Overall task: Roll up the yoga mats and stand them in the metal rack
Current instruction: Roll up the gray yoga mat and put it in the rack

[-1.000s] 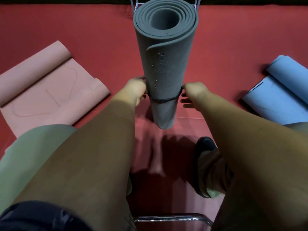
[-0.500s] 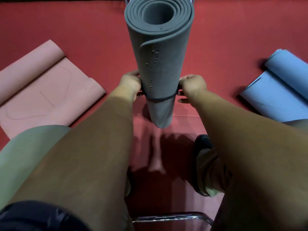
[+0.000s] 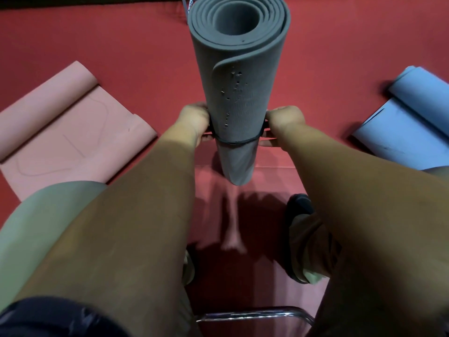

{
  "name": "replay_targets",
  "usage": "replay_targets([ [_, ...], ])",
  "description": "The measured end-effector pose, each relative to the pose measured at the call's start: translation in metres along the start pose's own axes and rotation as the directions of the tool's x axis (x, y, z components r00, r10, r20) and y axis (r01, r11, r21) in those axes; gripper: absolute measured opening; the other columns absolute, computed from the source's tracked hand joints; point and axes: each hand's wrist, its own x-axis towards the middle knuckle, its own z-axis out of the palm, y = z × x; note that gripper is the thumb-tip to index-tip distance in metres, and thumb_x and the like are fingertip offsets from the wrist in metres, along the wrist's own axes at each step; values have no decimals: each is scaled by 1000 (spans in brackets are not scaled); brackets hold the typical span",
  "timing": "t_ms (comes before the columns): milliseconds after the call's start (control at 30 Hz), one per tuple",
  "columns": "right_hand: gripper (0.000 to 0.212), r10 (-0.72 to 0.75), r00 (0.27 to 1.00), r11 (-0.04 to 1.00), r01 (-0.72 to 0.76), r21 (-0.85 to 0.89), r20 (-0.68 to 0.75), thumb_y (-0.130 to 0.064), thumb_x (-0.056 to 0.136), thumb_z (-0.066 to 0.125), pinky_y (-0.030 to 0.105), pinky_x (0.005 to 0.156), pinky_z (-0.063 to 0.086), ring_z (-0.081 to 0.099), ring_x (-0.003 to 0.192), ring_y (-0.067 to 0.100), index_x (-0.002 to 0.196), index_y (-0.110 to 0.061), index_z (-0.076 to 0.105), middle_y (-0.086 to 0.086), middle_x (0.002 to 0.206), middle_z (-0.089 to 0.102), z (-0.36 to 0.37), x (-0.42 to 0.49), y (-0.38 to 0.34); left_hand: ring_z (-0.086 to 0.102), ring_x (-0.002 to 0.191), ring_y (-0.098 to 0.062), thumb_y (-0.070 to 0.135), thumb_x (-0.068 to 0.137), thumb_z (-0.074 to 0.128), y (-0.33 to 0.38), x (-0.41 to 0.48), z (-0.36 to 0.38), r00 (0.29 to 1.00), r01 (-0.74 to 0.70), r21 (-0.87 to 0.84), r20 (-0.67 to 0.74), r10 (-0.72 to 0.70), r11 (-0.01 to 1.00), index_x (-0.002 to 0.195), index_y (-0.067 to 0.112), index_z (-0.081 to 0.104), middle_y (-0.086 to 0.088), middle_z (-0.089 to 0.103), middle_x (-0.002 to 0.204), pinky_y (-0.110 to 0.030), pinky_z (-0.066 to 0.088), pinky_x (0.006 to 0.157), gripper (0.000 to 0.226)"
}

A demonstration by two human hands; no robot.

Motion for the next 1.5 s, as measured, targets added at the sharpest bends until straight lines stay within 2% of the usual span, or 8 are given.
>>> replay_targets([
  [133, 28, -42, 997, 999, 42, -4, -59, -26, 98, 60, 40, 57, 60, 74, 74, 35, 107, -3, 73, 17, 94, 74, 1, -12, -11, 57, 79, -27, 17, 102, 52, 16, -5, -5, 993, 14, -83, -113, -23, 996, 96, 14, 70, -10, 66, 88, -35, 45, 69, 19],
  [333, 61, -205, 958, 978, 208, -5, -201, -49, 83, 54, 52, 90, 59, 61, 85, 32, 116, -1, 73, 18, 101, 73, -8, -23, -42, 71, 85, -32, 51, 106, 47, 49, -42, -11, 979, -74, -154, -200, 43, 985, 125, 5, 69, -10, 74, 101, -33, 48, 64, 55],
  [533, 57, -476, 846, 879, 470, -83, -239, -60, 102, 46, 46, 82, 57, 64, 79, 35, 70, -15, 60, 13, 79, 68, -28, -134, -94, 74, 107, -31, 68, 103, 36, 104, -102, -34, 978, -182, -228, -147, 151, 956, 129, 28, 65, -1, 74, 123, -45, 61, 75, 55],
  [633, 79, -472, 871, 878, 451, -160, -139, -80, 85, 51, 56, 87, 63, 73, 95, 40, 100, -6, 74, 18, 101, 76, -35, -163, -112, 71, 105, -29, 76, 97, 44, 123, -132, -41, 980, -196, -141, -60, 189, 970, 129, 31, 65, 2, 71, 124, -56, 64, 75, 59],
  [833, 31, -296, 949, 907, 315, -279, 109, -39, 93, 68, 61, 86, 62, 67, 97, 36, 109, -12, 66, 15, 117, 69, -35, -198, -126, 71, 83, -38, 48, 90, 72, 133, -146, -43, 992, -124, 202, 18, 123, 971, 126, 12, 64, -20, 71, 113, -65, 63, 68, 51],
  [1000, 43, -283, 943, 887, 326, -327, 173, -43, 99, 61, 69, 78, 62, 70, 89, 45, 120, -5, 64, 24, 108, 67, -22, -185, -127, 72, 96, -40, 36, 90, 65, 139, -137, -41, 989, -132, 214, -36, 143, 968, 130, 19, 49, -17, 64, 122, -52, 63, 56, 47],
  [1333, 32, -256, 944, 918, 305, -255, 210, -36, 97, 62, 64, 60, 64, 68, 103, 41, 116, -12, 69, 18, 110, 64, -10, -86, -198, 75, 87, -46, 25, 92, 60, 209, -34, -27, 992, -128, 279, 33, 124, 952, 127, 11, 59, -21, 63, 120, -62, 64, 59, 37],
  [1500, 37, -151, 962, 929, 217, -300, 226, -38, 106, 51, 69, 71, 63, 70, 104, 45, 118, -7, 68, 24, 116, 71, -5, -10, -257, 79, 88, -44, 20, 98, 49, 266, 43, -9, 991, -79, 378, 131, 31, 922, 126, 6, 64, -24, 69, 119, -58, 66, 63, 35],
])
